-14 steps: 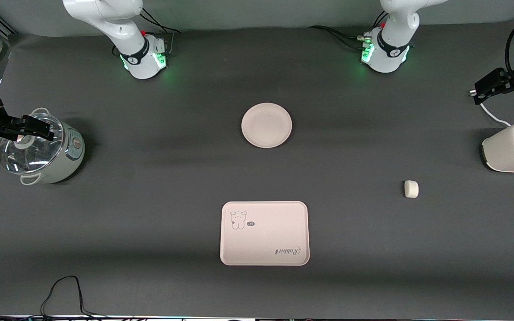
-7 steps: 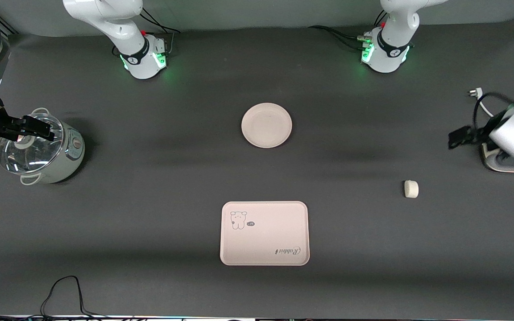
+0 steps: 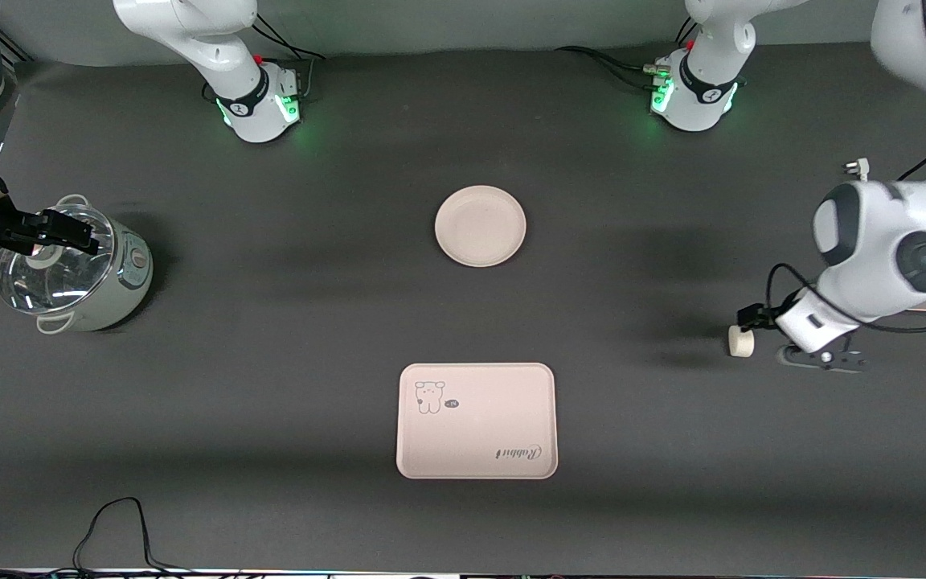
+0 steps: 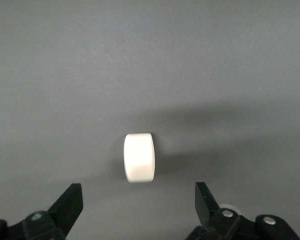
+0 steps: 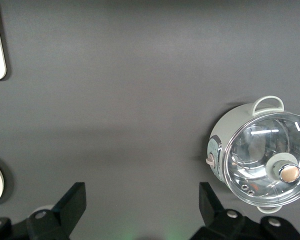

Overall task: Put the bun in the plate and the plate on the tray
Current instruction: 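Close the left gripper on the white bun and lift it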

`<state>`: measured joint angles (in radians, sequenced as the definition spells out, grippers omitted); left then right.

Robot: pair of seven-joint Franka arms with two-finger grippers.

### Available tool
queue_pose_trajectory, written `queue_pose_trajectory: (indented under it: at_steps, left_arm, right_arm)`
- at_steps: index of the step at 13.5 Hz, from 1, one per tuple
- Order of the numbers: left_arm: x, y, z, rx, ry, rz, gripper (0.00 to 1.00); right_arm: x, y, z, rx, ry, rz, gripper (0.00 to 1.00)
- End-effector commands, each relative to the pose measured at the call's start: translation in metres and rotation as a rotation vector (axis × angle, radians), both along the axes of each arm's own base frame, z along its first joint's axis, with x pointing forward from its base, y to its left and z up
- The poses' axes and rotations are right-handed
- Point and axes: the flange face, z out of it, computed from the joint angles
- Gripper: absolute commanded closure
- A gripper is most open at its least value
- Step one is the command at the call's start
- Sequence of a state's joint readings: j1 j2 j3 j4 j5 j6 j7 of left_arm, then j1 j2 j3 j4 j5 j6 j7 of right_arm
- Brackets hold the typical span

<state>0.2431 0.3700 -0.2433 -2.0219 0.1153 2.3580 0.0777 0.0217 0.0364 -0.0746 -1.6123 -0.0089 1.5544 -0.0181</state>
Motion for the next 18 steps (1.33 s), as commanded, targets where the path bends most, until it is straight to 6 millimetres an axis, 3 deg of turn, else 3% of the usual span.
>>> queue_pose_trajectory:
  at_steps: [1,2,5,6,8,9,10,13,15,17,18]
  left_arm:
    - [-0.004,0.003,-0.048,0.012,-0.038,-0.048,0.0]
    - [-0.004,0.003,-0.059,0.012,-0.035,-0.056,0.0]
    - [-0.006,0.009,-0.076,0.01,-0.014,-0.049,0.13]
    - [-0.007,0.01,-0.079,0.015,-0.009,-0.062,0.24]
    - [-0.005,0.011,-0.077,0.025,-0.003,-0.071,0.56]
    - [-0.001,0.01,-0.073,0.029,-0.009,-0.073,0.66]
    - [-0.001,0.011,-0.076,0.03,-0.001,-0.073,0.72]
    - [0.001,0.012,-0.07,0.04,0.02,-0.075,0.74]
    - [0.006,0.012,-0.045,0.061,0.061,-0.061,0.74]
    - [0.007,0.003,0.004,0.08,0.11,-0.029,0.74]
    - [0.005,-0.012,0.034,0.074,0.114,0.003,0.73]
  right_arm:
    - [-0.001,-0.002,-0.001,-0.008,-0.005,0.01,0.0]
    - [0.0,-0.002,0.0,-0.009,-0.006,0.008,0.0]
    - [0.0,-0.002,-0.001,-0.009,-0.006,0.008,0.0]
    - [0.0,-0.002,0.0,-0.009,-0.008,0.008,0.0]
    - [0.0,-0.002,0.0,-0.008,-0.008,0.01,0.0]
    - [0.0,-0.002,-0.002,-0.009,-0.005,0.008,0.0]
    - [0.0,-0.002,0.0,-0.009,-0.008,0.008,0.0]
    - [0.0,-0.003,-0.002,-0.009,-0.006,0.008,0.0]
    - [0.001,-0.002,0.0,-0.009,-0.017,0.011,0.0]
    - [0.001,-0.002,-0.001,-0.009,-0.017,0.01,0.0]
    - [0.001,-0.002,0.0,-0.009,-0.018,0.011,0.0]
